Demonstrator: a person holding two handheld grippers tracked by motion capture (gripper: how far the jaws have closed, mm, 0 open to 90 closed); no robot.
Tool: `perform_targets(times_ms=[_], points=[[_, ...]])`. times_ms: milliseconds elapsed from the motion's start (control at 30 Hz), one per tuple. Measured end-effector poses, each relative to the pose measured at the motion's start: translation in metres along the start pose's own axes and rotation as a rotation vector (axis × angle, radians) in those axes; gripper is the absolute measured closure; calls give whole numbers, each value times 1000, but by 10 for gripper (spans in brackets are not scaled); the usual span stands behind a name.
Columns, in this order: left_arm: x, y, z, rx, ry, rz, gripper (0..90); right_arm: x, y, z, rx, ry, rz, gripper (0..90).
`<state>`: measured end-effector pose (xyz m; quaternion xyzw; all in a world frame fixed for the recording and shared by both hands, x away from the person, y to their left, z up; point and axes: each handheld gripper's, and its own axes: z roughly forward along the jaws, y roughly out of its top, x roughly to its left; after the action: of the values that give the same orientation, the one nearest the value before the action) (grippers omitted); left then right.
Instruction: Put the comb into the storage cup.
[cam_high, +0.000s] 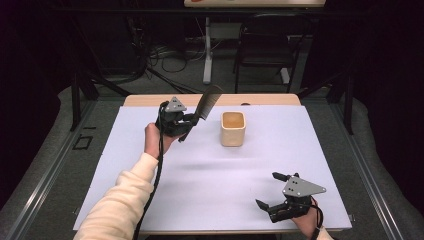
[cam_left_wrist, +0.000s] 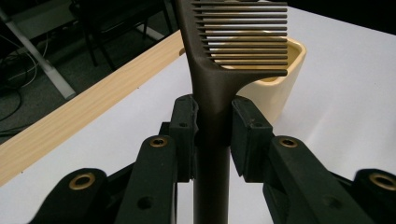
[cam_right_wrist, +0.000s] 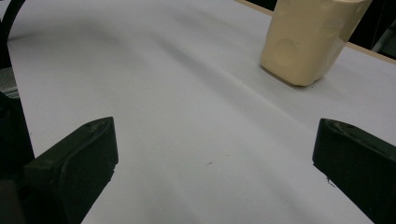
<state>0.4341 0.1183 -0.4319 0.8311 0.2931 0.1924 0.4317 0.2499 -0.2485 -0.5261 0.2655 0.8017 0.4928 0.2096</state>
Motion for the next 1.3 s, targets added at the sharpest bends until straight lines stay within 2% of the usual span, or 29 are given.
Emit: perform_targets(times_ms=[433, 1300], points=[[1, 8, 5, -29, -3, 14, 722, 0, 0, 0, -1, 0, 0, 0], [3, 16, 20, -79, 17, -11, 722, 0, 0, 0, -2, 2, -1, 0]])
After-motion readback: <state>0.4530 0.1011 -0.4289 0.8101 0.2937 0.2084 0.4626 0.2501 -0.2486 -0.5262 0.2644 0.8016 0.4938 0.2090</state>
